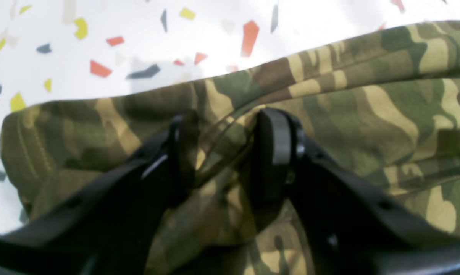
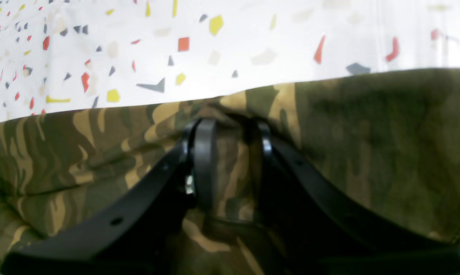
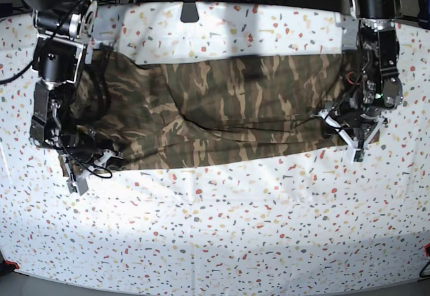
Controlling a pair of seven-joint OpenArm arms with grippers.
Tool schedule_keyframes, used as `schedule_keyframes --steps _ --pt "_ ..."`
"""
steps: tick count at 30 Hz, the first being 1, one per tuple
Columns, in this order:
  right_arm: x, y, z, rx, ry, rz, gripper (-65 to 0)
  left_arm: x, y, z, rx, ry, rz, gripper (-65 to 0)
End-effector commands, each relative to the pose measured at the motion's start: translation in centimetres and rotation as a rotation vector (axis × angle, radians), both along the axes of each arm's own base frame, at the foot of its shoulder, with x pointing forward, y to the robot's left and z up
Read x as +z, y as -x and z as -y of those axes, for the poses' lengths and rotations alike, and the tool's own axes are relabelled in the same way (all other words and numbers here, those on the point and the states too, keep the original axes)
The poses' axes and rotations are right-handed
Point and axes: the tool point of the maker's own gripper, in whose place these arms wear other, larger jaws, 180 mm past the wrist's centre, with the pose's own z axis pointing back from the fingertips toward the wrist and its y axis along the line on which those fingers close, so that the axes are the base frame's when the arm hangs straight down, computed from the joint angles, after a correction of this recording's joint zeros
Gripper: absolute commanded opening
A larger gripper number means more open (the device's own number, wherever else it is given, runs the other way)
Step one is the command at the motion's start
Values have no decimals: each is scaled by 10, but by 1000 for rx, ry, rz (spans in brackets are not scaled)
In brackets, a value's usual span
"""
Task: Fold the T-shirt properly
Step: 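Pull the folded edge away from the shirt body with both grippers to flatten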
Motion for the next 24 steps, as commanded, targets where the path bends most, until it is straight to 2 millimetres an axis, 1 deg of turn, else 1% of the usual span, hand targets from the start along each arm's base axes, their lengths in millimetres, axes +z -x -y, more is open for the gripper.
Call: schedule_keyframes --steps 1,3,5,9,11,13,16,18,21,24 --pt "20 -15 15 -24 36 42 -489 1 -3 -7 5 -37 -20 -397" --pt "24 -18 14 -19 35 35 -489 10 -14 -7 5 -38 3 -397" --pt "23 -16 13 -9 36 8 -489 12 -16 -7 5 -41 -10 -397" --pt "33 -12 1 86 -24 26 -489 2 -1 -4 3 -19 -106 -397" --pt "43 -13 2 86 -53 37 -489 -2 6 0 -1 4 -148 -397" --pt "58 -16 8 88 -48 69 -489 1 4 3 -20 10 -137 -397" --pt "82 -23 15 95 -21 130 -489 20 -11 5 -28 13 -39 -397" --pt "100 -26 15 106 -12 173 -489 36 -23 6 -30 11 29 -397" --pt "126 -30 7 137 -15 233 -489 65 -40 10 -60 -1 114 -397" --pt "153 -31 -4 178 -15 290 -489 102 -55 14 -133 -53 211 -397"
